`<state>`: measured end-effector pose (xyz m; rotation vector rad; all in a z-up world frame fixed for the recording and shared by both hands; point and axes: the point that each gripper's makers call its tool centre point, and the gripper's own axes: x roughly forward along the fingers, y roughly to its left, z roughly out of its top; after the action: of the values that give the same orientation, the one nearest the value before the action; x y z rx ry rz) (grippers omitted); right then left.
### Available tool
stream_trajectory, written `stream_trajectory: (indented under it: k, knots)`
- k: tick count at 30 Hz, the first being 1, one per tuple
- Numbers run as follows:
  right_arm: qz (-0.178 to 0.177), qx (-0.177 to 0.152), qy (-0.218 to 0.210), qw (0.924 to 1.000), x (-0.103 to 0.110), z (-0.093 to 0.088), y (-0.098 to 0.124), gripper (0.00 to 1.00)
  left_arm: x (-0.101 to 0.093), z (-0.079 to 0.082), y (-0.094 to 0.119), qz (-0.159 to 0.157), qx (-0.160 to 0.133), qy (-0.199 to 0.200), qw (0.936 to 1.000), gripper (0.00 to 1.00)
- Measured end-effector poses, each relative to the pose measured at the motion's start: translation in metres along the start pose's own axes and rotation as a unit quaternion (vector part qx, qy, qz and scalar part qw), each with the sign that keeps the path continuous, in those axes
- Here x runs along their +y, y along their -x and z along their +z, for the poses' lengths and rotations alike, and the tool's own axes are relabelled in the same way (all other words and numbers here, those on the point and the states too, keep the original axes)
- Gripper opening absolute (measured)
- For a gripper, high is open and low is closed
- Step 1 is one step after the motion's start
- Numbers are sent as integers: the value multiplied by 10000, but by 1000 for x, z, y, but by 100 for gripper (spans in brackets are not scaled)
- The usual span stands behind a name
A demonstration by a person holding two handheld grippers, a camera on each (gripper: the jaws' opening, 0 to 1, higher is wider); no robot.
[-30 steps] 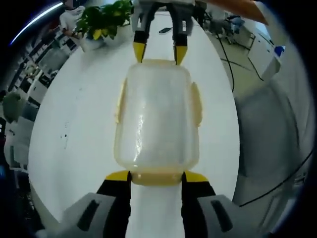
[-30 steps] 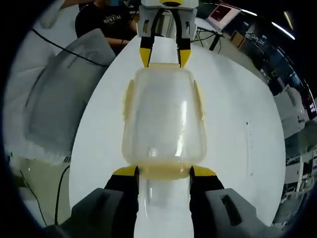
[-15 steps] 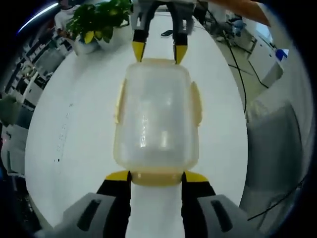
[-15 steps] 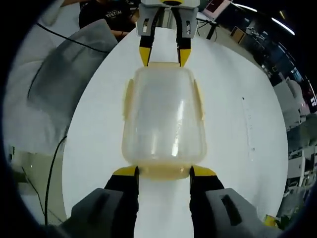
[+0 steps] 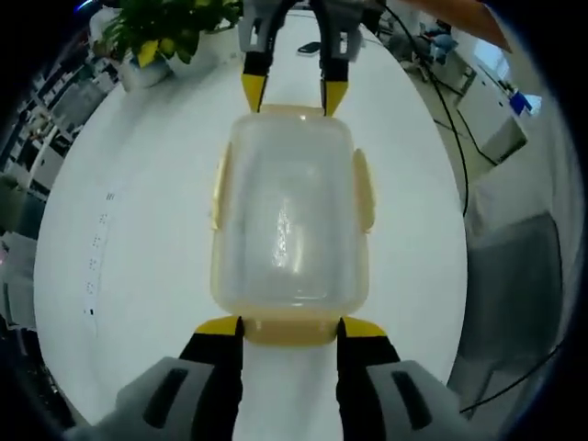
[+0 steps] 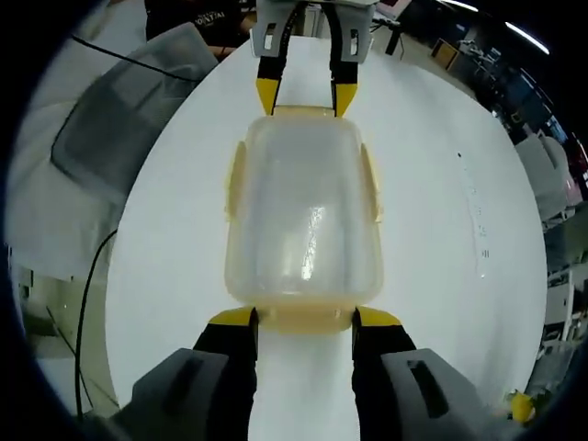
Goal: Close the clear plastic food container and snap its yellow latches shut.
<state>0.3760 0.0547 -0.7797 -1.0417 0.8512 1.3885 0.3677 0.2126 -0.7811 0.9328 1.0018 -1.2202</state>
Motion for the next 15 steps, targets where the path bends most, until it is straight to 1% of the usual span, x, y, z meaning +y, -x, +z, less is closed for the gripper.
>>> stream_trajectory:
  k: [4, 7, 15]
  knots:
    - [49, -12, 1, 10000, 0, 0, -5, 37, -1, -4, -3, -66, 75, 33, 9999, 34]
    - [60, 74, -12, 10000, 1, -2, -9, 37, -1, -2, -2, -66, 57, 51, 9999, 34]
    - [73, 86, -96, 9999, 2, -2, -10, 38, -2, -4, -7, -94, 56, 76, 9999, 34]
